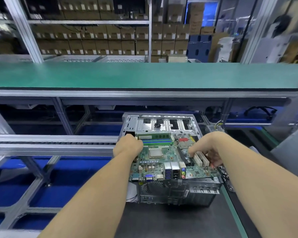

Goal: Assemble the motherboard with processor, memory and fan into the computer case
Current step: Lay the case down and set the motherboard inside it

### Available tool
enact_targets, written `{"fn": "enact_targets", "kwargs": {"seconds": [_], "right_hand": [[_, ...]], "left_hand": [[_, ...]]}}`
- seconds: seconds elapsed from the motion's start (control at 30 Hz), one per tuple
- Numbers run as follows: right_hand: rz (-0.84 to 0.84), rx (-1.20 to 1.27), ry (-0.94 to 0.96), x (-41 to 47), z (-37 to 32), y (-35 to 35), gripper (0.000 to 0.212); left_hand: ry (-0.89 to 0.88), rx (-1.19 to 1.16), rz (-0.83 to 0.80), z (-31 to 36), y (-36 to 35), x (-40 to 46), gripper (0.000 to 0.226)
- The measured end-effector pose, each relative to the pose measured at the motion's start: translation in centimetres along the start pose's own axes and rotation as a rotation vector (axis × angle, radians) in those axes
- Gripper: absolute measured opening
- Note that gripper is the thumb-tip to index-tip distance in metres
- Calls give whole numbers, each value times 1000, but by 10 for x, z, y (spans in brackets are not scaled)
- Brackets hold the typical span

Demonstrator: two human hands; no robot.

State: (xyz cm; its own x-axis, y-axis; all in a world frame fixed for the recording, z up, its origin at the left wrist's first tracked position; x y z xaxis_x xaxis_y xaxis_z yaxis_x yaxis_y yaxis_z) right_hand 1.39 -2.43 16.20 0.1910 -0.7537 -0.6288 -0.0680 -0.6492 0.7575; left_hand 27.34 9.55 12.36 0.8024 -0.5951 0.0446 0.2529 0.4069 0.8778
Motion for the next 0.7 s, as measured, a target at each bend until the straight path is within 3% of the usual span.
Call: {"fn": "enact_targets", "kwargs": {"seconds": [0.1,0.3,0.4,0.53,0.7], "right_hand": [[-55,-47,-73,8,5,-2,68],[-134,-130,-97,12,-1,-18,34],[-66,-155,-55,18,-13,-19,55],[17,-247,-30,24,-30,-20,60],[187,-264,-58,42,-40,-28,53]], "left_hand": [[2,23,-12,-2,-2,5,23],[-7,84,-94,-2,-10,16,16],[-4,55,-157,-4,-21,21,17],[13,-113,-283,-6,-37,28,18],[-32,-119,-369,-6,-55,39,36]]}}
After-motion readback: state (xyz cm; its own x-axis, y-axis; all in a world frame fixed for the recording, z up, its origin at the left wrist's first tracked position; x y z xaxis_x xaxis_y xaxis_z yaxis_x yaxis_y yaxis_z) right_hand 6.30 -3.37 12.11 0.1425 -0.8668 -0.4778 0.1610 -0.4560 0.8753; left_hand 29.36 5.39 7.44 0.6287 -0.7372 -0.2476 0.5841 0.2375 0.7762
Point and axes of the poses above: each hand's wrist, its own x-axis towards the middle knuckle, its own y-axis out of the back of the hand, z = x × y, the point moved 5 cm from there along x, towards the middle knuckle, and after that the axes turned 9 degrees about z, right-handed, at the moved point
